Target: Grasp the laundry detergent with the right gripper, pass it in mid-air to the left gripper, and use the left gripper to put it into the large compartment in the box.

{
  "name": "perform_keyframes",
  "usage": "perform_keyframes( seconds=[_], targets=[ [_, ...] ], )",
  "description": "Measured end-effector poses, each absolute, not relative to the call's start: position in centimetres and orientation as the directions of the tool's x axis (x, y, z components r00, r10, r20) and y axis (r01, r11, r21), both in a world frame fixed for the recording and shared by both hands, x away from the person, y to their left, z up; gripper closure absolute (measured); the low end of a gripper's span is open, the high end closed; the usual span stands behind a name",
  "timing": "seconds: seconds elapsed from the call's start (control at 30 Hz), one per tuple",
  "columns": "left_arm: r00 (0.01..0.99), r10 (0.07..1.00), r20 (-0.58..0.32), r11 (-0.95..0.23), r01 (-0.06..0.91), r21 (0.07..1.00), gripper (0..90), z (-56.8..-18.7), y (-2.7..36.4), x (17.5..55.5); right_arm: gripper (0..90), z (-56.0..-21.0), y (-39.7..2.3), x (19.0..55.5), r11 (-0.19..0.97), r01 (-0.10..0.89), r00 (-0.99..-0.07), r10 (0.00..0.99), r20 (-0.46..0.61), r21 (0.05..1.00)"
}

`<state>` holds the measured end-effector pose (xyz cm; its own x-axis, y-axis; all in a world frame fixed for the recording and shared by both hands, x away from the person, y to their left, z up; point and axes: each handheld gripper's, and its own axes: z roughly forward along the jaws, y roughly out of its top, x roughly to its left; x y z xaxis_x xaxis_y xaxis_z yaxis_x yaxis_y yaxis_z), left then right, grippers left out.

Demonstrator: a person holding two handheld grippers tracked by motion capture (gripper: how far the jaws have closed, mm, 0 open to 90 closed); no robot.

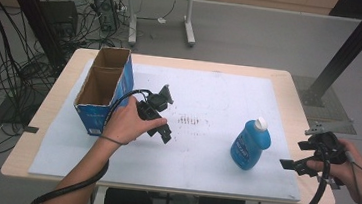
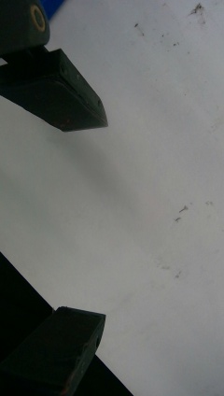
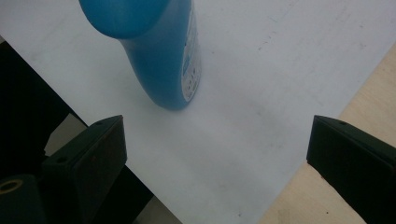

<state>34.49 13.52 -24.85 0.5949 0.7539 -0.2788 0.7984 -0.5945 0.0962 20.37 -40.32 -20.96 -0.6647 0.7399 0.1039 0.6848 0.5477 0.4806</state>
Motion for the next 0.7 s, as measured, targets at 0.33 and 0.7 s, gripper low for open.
perform_keyframes(
  seconds=[0.33,0.7],
  targets=[
    [0.592,0.756,-0.279,-0.593,0.800,0.090,6.9,-25.0,13.5,34.5,4.4,-21.6,-40.4,19.0,0.519,0.687,-0.649,0.753,0.108,0.509],
    [0.593,0.757,-0.273,-0.596,0.799,0.082,6.9,-25.4,13.3,34.4,4.3,-22.5,-39.8,18.2,0.514,0.683,-0.652,0.750,0.116,0.519]
  ],
)
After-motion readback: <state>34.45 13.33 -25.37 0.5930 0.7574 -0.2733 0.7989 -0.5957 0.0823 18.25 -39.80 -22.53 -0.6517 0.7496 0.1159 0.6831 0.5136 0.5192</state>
